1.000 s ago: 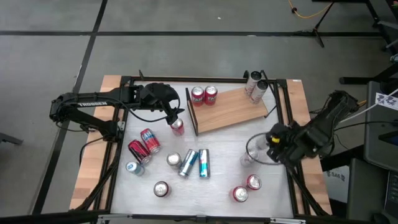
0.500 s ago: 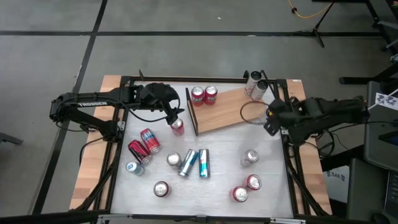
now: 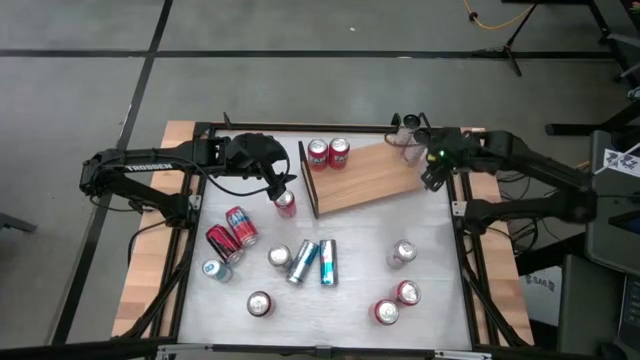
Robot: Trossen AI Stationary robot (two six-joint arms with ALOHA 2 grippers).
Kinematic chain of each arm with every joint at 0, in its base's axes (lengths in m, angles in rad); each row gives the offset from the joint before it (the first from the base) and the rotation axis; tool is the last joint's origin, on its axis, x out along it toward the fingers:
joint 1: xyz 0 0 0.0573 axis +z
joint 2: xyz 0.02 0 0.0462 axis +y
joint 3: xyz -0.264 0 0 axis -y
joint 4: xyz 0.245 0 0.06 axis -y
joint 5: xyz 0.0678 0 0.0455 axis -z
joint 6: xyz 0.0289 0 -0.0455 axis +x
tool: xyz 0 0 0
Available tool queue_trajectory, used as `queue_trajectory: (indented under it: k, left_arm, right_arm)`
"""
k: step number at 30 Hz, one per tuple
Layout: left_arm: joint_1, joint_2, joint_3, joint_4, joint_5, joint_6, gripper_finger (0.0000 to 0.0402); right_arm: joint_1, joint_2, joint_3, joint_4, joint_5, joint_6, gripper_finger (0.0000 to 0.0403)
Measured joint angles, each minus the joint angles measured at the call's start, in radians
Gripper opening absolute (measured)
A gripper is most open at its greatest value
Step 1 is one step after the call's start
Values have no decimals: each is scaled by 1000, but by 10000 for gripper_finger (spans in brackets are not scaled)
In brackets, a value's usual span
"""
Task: Place canned beverage on shelf
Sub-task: Put the black soda can on the shelf
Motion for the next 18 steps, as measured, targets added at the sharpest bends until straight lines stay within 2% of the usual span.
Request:
queue_trajectory:
  k: [9, 18]
  left_arm:
    - [0, 0, 0, 0, 0, 0, 302]
    - [0, 0, 0, -1, 0, 0, 302]
  right_arm:
    - [-184, 1, 0, 72, -136, -155, 237]
    - [-261, 1, -89, 132, -195, -195, 237]
